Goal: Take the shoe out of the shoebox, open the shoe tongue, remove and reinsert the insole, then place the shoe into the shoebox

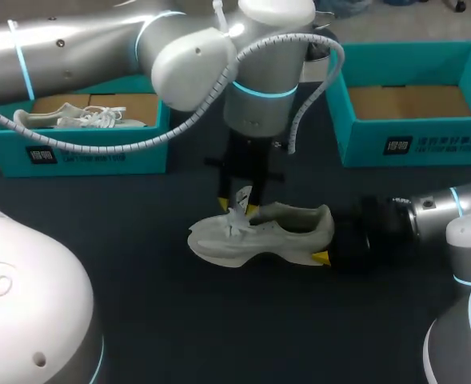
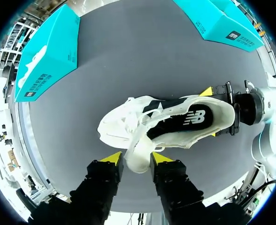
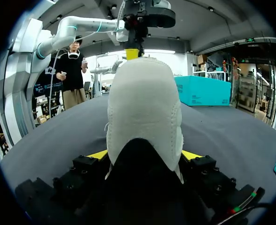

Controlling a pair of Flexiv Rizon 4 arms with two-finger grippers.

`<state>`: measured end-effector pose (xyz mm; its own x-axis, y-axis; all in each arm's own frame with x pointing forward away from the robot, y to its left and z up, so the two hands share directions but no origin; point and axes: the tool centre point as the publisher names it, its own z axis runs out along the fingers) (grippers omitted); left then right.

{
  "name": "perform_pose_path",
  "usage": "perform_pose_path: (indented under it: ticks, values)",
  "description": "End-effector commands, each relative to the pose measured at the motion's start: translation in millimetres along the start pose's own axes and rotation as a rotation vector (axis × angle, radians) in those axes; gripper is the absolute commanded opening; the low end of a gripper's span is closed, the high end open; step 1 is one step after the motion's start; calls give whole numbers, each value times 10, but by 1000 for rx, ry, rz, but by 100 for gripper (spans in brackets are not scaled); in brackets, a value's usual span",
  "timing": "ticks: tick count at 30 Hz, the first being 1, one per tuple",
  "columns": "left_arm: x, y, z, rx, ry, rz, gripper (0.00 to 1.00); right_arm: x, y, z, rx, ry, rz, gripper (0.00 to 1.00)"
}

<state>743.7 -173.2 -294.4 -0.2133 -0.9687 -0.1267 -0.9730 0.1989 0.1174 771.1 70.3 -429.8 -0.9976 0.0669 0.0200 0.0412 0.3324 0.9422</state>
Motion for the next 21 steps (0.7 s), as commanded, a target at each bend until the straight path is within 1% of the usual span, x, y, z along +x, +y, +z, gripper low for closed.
perform_pose_path:
  ticks: [1, 5, 10, 13, 18, 19, 20, 21]
  values:
    - [-100, -11, 26, -2, 7, -8, 0, 3, -22, 41, 4, -2, 1, 0]
    - [-226, -25, 90, -17, 10, -24, 0, 3, -22, 41, 4, -2, 1, 0]
    - [-330, -26, 208, -51, 11, -44, 0, 3, -22, 41, 4, -2, 1, 0]
    - [-357, -26, 257, -62, 6, -51, 0, 3, -22, 41, 4, -2, 1, 0]
    - [-398, -12, 258, -74, 12, -60, 1, 3, -22, 41, 4, -2, 1, 0]
    - [-406, -19, 251, -79, 17, -64, 18, 3, -22, 41, 4, -2, 1, 0]
    - [-415, -27, 241, -82, 23, -56, 38, 3, -22, 41, 4, -2, 1, 0]
    - [-428, -37, 223, -81, 22, -57, 38, 3, -22, 41, 4, -2, 1, 0]
